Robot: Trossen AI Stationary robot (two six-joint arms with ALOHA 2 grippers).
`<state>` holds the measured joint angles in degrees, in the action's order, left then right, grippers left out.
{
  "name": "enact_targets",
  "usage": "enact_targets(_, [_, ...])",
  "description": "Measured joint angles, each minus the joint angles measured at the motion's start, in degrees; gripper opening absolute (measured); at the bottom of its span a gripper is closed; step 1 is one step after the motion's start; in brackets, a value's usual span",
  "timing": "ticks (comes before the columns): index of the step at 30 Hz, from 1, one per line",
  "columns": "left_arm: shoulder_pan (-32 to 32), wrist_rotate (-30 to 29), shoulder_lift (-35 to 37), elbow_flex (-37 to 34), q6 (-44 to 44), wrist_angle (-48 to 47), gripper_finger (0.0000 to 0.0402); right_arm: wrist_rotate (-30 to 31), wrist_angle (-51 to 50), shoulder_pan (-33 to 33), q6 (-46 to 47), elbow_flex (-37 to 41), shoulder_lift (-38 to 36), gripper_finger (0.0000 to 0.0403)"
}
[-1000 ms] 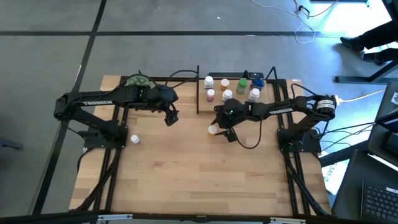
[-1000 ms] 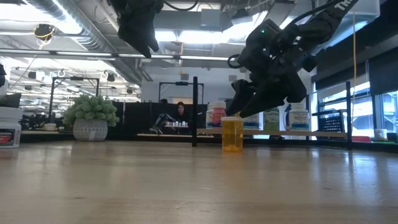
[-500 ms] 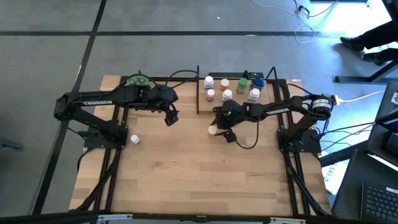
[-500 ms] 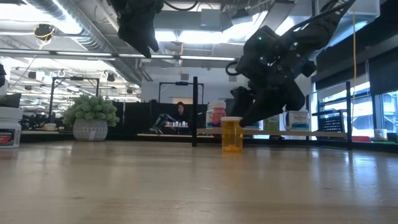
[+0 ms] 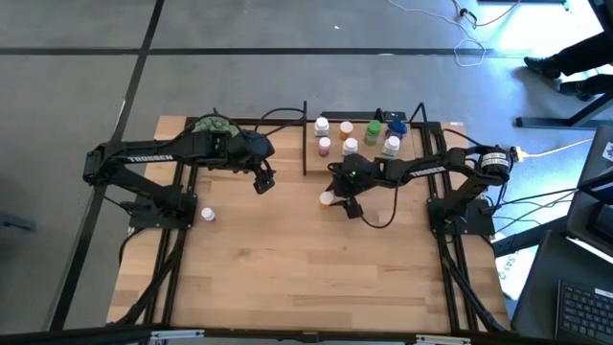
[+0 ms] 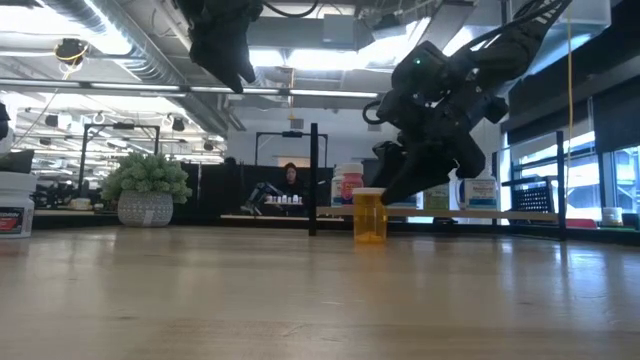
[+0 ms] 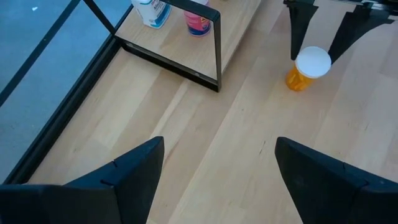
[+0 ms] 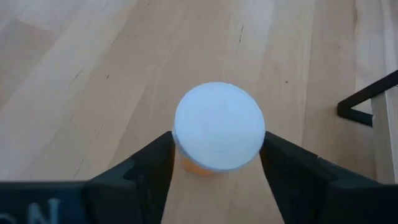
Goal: Pick and place medicine bottles onto shelf by color
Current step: Put the orange medicine bottle on the shelf
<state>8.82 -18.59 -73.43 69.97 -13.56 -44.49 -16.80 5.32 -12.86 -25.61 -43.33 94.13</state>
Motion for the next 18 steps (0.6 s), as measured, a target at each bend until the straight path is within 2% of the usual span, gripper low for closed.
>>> enact_targets(11, [0.00, 0.00, 0.00, 0.00, 0.00, -0.02, 0.0302, -0.12, 0.47, 0.00, 0.04, 0.00, 0.00, 0.0139])
enact_targets(18, [0.00, 0.00, 0.00, 0.00, 0.00, -0.02, 0.0302, -0.23, 0.48, 0.00, 1.07, 0.00, 0.00, 0.0128])
